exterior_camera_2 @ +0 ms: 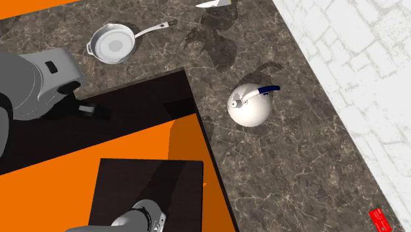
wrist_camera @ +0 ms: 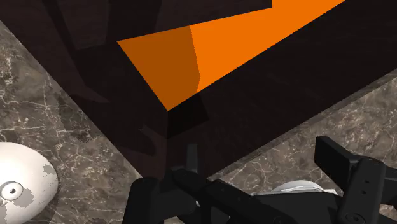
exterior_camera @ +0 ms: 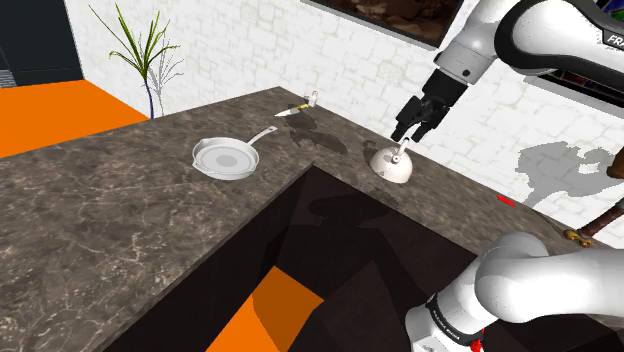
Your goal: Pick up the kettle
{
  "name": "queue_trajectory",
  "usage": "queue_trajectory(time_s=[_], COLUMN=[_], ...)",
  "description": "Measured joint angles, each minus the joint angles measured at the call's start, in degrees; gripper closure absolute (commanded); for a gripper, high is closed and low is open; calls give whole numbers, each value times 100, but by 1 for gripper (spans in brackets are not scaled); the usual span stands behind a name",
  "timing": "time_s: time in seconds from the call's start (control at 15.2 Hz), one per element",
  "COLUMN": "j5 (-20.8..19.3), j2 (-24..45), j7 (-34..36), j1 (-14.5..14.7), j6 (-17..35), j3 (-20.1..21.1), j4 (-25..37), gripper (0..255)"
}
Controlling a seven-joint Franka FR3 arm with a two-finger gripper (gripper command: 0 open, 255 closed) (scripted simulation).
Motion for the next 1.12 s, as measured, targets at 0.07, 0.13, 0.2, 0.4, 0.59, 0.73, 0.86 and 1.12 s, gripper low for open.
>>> queue_trajectory(time_s=[0.07, 0.13, 0.2, 0.4, 0.59, 0.73, 0.86, 1.12], j5=[0, -5, -21, -72, -109, -125, -123, -103], j2=[0, 98, 189, 754, 1247, 1665, 2024, 2719], j7=[0, 32, 55, 176, 315, 383, 492, 636], j1=[0, -31, -84, -273, -460, -582, -687, -911], j6=[0, 30, 92, 254, 312, 431, 477, 551], j3=[0, -14, -58, -208, -372, -499, -601, -856], j4=[0, 51, 47, 332, 641, 853, 1084, 1532], gripper=[0, 0, 0, 0, 0, 0, 0, 0])
